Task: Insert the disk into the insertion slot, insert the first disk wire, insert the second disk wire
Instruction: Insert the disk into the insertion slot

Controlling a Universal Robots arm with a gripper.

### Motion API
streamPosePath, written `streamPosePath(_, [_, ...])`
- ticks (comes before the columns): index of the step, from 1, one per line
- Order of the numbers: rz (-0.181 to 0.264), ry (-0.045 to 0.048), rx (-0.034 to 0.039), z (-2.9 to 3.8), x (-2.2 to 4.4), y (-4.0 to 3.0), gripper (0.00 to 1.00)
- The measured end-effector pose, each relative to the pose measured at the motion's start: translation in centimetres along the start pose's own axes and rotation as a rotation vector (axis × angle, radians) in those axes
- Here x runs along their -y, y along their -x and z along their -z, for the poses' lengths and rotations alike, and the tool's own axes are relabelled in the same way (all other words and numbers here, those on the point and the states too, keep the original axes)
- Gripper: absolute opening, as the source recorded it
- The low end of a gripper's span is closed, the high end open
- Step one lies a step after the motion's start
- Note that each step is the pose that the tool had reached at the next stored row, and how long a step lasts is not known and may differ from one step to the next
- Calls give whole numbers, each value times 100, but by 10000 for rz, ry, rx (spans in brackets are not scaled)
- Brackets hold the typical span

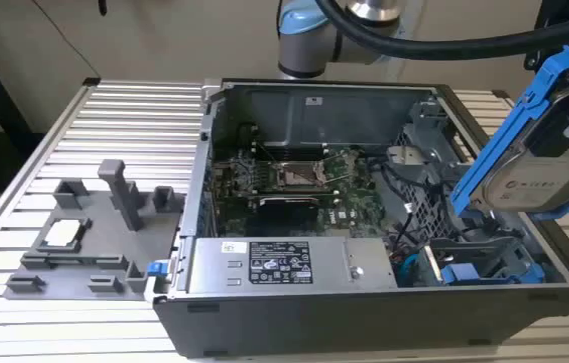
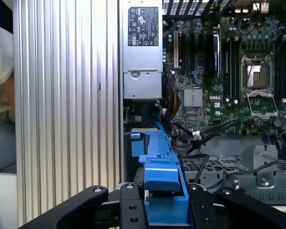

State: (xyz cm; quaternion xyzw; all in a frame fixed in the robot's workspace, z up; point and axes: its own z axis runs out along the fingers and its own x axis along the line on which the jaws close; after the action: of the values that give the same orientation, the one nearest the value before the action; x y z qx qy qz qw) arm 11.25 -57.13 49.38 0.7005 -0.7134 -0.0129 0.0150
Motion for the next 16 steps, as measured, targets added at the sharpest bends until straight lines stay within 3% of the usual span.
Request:
streamPosePath(10, [0,0,-1,-4,0,0,33])
streamPosePath(16, [0,-43,1,-56,3,0,33])
